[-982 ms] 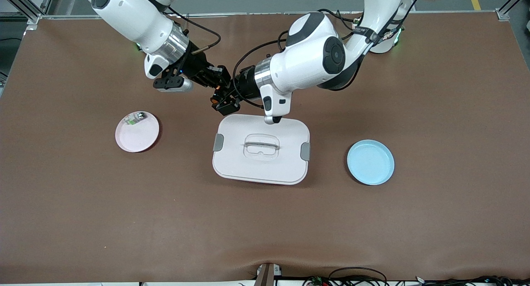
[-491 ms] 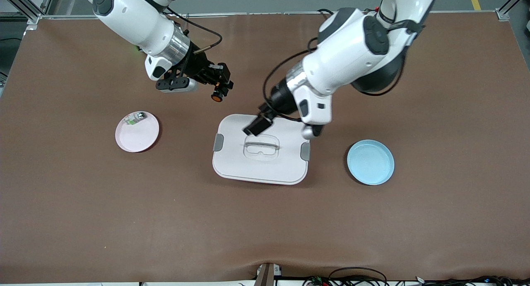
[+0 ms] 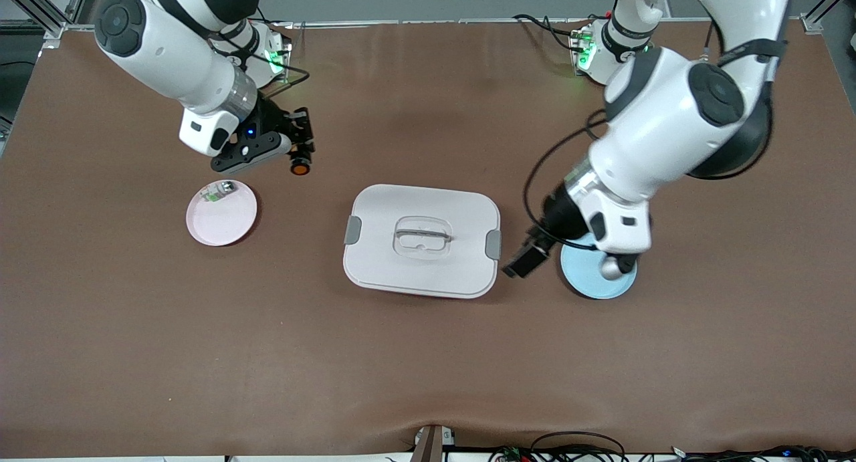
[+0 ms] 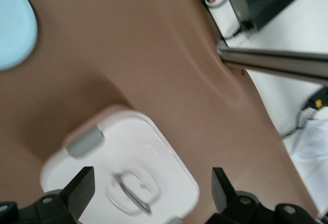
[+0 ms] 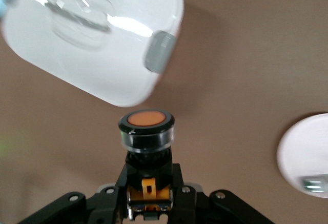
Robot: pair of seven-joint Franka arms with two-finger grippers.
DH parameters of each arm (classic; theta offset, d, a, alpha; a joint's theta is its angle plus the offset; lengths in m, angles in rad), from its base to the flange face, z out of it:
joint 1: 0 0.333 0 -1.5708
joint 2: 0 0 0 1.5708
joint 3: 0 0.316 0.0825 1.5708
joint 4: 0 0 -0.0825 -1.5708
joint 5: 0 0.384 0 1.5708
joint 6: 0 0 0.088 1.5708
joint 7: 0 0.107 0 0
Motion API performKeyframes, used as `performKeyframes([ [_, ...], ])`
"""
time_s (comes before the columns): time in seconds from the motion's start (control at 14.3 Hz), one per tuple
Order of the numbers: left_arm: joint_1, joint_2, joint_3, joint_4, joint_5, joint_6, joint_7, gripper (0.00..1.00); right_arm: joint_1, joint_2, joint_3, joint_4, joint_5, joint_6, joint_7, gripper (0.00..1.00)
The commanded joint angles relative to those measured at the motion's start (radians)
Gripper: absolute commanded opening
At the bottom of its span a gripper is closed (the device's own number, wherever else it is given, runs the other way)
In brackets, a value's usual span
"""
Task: Transfer orange switch to right arm and place
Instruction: 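Carry the switch with the right gripper over the pink plate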
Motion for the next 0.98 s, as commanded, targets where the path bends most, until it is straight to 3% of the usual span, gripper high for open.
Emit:
performKeyframes([
  [0.0,0.083,-0.01,-0.002,-0.013,0.14,-0.108,0.131,1.0,-0.068,-0.011,0.013,-0.005,-0.086,-0.066,-0.204,0.02],
  [0.42,0.224,-0.071,-0.013,-0.009,0.194,-0.302,0.455,1.0,-0.261,-0.013,0.013,-0.075,-0.24,-0.013,-0.724,0.02],
  [0.7,0.274,-0.149,-0.013,-0.012,0.185,-0.412,0.591,1.0,-0.401,-0.008,0.013,-0.228,-0.246,0.255,-1.082,0.02],
  [0.91,0.268,-0.247,0.027,-0.047,0.176,-0.466,0.728,1.0,-0.438,0.032,0.013,-0.315,-0.25,0.409,-1.154,0.02],
])
